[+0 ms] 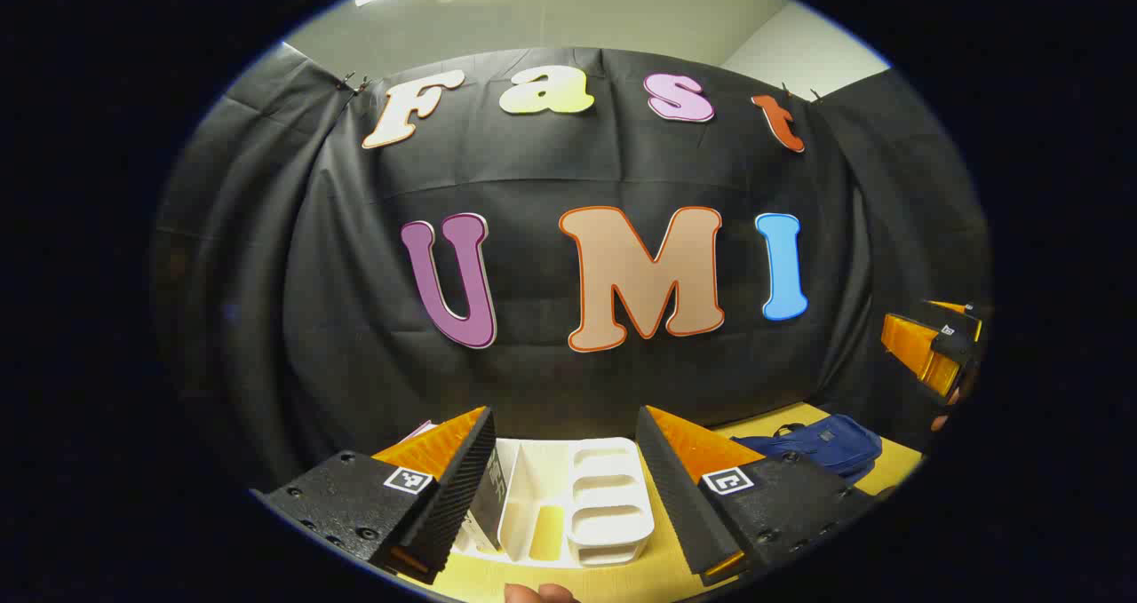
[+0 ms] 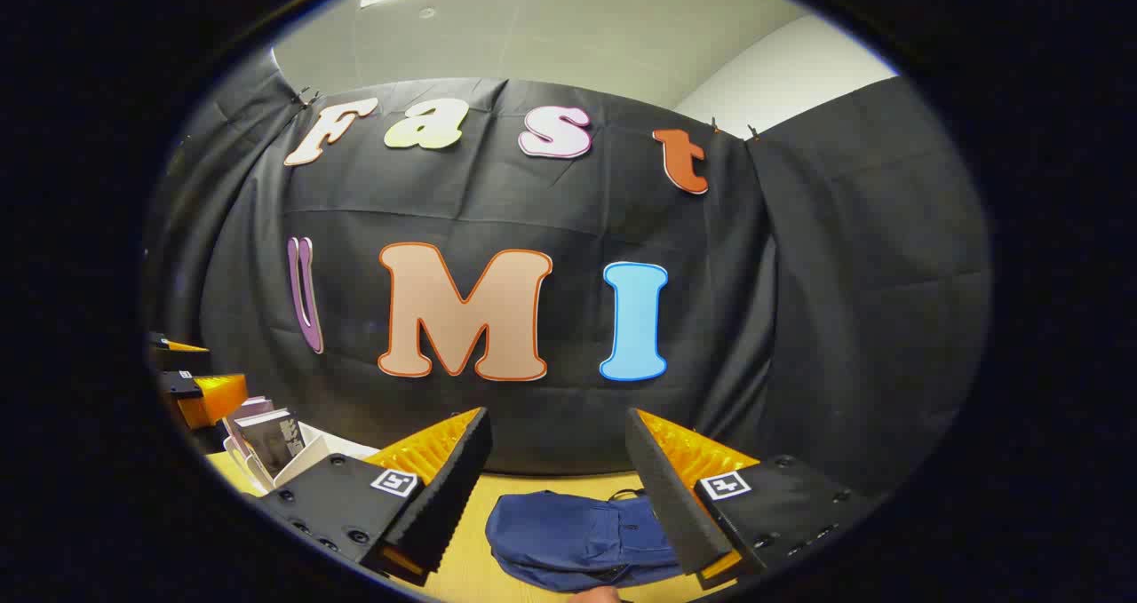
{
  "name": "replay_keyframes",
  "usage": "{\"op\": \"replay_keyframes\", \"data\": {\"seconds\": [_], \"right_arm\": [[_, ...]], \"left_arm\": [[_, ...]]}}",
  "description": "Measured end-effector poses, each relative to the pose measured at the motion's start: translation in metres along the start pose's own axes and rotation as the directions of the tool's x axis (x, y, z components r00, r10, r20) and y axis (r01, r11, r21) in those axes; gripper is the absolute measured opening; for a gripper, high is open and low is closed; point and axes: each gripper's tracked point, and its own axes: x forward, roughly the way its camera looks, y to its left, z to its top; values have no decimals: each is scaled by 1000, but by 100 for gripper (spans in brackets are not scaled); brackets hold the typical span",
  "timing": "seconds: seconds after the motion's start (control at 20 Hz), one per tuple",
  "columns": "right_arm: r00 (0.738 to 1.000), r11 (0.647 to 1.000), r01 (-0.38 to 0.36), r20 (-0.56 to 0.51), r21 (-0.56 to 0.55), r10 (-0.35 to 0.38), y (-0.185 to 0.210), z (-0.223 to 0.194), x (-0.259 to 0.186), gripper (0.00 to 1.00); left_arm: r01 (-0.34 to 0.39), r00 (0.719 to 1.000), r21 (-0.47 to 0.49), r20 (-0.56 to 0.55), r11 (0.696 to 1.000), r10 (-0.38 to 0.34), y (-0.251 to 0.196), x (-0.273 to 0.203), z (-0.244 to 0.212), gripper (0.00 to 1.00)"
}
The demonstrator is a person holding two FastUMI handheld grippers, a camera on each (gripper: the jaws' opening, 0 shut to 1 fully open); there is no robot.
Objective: Open the schoolbag, grab two books from the bookshelf and put them into the schoolbag.
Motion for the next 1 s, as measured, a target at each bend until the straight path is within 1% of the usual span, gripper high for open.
{"op": "replay_keyframes", "data": {"seconds": [0.35, 0.45, 0.5, 0.55, 0.6, 0.65, 0.75, 0.8, 0.85, 0.9, 0.95, 1.0], "right_arm": [[1000, 1000, -18, -16, -1, 18, 8, -7, 19, 92], [999, 1000, -24, -22, -2, 24, 11, -10, 21, 92], [999, 1000, -29, -24, -3, 29, 12, -12, 21, 98], [999, 999, -32, -26, -6, 31, 13, -13, 22, 92], [999, 999, -36, -29, -9, 35, 14, -15, 23, 92], [999, 999, -38, -30, -11, 38, 15, -15, 23, 98], [998, 999, -50, -30, -21, 49, 18, -15, 25, 98], [998, 997, -62, -26, -42, 61, 18, -17, 27, 92], [997, 994, -79, -24, -80, 77, 19, -18, 29, 92], [995, 985, -103, -25, -138, 100, 20, -23, 31, 98], [991, 969, -135, -25, -207, 133, 21, -26, 32, 98], [986, 944, -167, -27, -284, 166, 23, -30, 34, 100]], "left_arm": [[24, 1000, 42, 12, 999, -24, -6, 13, 5, 94], [26, 1000, 43, 3, 999, -26, -6, 14, 2, 96], [26, 1000, 42, -1, 999, -26, -6, 15, 0, 96], [25, 1000, 41, -7, 999, -25, -7, 15, 0, 96], [22, 1000, 42, -11, 999, -21, -5, 16, -2, 96], [20, 1000, 43, -13, 999, -20, -5, 16, -2, 96], [14, 1000, 47, -8, 999, -14, -3, 17, -1, 96], [10, 1000, 50, -8, 999, -10, -3, 17, -1, 96], [6, 1000, 51, -8, 999, -6, -1, 18, -1, 96], [6, 1000, 52, -13, 999, -5, -1, 18, -3, 96], [3, 1000, 53, -22, 999, -2, -1, 19, -6, 93], [1, 1000, 50, -28, 999, 0, 2, 19, -8, 96]]}}
